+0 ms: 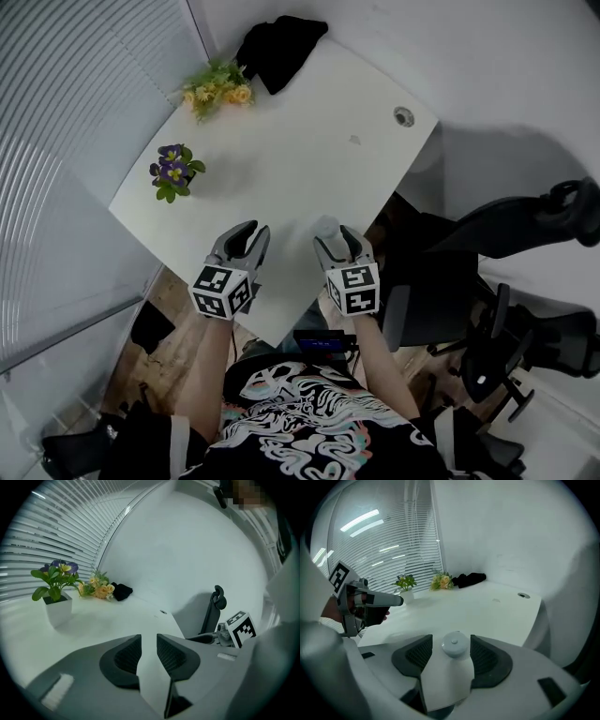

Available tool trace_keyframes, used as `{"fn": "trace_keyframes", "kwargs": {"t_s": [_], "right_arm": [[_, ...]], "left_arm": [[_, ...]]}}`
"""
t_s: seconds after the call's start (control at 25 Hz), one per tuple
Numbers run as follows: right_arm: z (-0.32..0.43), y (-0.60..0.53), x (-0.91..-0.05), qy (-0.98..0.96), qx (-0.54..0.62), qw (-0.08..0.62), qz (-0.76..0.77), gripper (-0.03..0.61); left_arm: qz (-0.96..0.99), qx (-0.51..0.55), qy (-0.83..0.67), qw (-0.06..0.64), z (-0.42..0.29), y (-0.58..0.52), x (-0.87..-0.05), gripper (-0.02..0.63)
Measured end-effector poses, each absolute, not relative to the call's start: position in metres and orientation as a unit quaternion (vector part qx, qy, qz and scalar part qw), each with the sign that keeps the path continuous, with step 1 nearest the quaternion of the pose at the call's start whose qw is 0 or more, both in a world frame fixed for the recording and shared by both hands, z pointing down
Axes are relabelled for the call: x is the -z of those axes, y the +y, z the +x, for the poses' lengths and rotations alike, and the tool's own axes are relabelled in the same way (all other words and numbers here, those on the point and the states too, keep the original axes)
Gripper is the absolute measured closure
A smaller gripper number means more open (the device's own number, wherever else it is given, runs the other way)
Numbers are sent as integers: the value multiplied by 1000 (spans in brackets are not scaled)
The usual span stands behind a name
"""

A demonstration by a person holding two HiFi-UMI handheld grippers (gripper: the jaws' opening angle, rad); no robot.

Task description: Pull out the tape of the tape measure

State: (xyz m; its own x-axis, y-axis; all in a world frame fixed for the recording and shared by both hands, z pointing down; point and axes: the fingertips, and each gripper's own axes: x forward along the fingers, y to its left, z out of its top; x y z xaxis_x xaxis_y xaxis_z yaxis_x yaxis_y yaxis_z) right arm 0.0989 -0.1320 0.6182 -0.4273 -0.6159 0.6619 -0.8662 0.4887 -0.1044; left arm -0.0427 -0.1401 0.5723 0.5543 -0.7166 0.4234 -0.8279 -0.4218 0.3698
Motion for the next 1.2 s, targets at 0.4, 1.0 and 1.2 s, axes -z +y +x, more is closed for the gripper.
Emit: {"fn": "trace_keyframes", "kwargs": {"t_s": [0.4,1.0,1.2], "right_arm": [[93,-145,-638,-824,-199,311,430,299],[95,-146,-648,-823,-191,322,427,321],[98,-146,-648,-820,-197,325,428,360]], "left_arm": [[827,-97,-466,299,-46,-148,-588,511],[823,-100,-467,308,-36,-163,-604,512],[821,-103,-468,310,-37,-164,-605,512]]}}
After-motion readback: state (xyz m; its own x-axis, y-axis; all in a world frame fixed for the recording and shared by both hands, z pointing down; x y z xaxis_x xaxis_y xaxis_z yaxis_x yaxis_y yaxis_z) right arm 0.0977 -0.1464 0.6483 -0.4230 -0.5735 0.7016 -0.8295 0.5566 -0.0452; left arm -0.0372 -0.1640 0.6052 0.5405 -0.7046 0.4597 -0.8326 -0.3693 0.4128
